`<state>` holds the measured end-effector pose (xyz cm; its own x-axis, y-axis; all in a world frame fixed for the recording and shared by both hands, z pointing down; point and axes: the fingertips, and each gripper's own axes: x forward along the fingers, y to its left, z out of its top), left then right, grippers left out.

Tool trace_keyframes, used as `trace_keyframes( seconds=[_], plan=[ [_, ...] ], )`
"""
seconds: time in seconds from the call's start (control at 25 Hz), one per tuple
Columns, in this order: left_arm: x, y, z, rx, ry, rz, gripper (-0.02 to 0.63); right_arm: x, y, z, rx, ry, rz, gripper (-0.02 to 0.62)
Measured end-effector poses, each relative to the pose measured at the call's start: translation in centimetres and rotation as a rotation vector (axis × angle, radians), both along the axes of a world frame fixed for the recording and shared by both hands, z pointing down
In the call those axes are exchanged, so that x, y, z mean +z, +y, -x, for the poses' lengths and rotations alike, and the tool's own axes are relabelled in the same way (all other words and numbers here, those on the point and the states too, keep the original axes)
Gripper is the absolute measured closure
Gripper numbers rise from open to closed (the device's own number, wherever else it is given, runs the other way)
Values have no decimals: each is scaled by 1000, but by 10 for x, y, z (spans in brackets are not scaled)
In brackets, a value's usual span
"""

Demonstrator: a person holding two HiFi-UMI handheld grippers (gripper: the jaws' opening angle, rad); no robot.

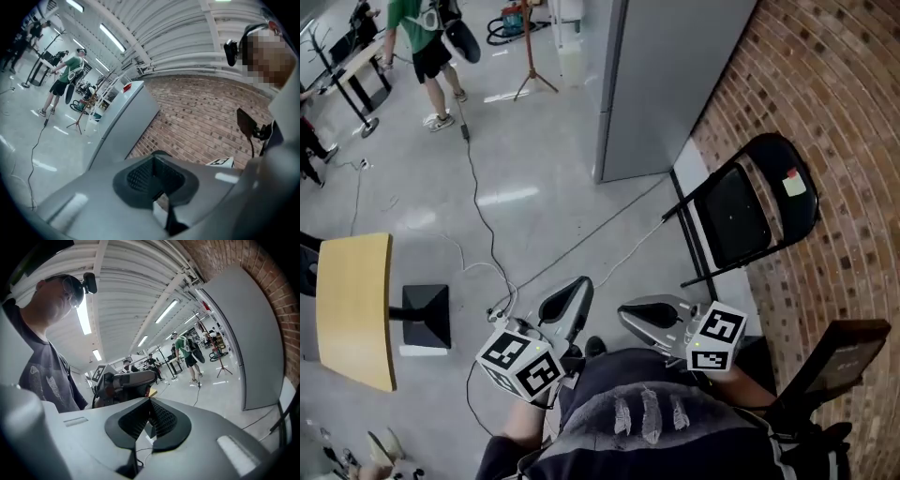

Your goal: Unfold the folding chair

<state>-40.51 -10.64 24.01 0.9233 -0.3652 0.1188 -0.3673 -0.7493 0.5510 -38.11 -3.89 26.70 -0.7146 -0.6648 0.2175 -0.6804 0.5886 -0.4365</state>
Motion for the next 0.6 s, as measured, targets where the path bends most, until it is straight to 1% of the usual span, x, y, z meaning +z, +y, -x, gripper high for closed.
trace_keyframes(
  seconds=[0.08,0.16,0.28,0.44,0.6],
  plan=[
    [6,-8,-2,25,4,13,604,3,-7,3,12,28,8,594],
    [11,-10,-11,82,5,25,604,5,-6,0,55,50,19,594],
    [11,-12,-24,146,11,21,604,7,-7,-8,109,50,29,594],
    [12,-12,-35,187,7,15,604,9,-8,-14,148,39,41,594],
    [12,-11,-44,200,-11,13,604,9,-12,-20,150,28,35,594]
  ],
)
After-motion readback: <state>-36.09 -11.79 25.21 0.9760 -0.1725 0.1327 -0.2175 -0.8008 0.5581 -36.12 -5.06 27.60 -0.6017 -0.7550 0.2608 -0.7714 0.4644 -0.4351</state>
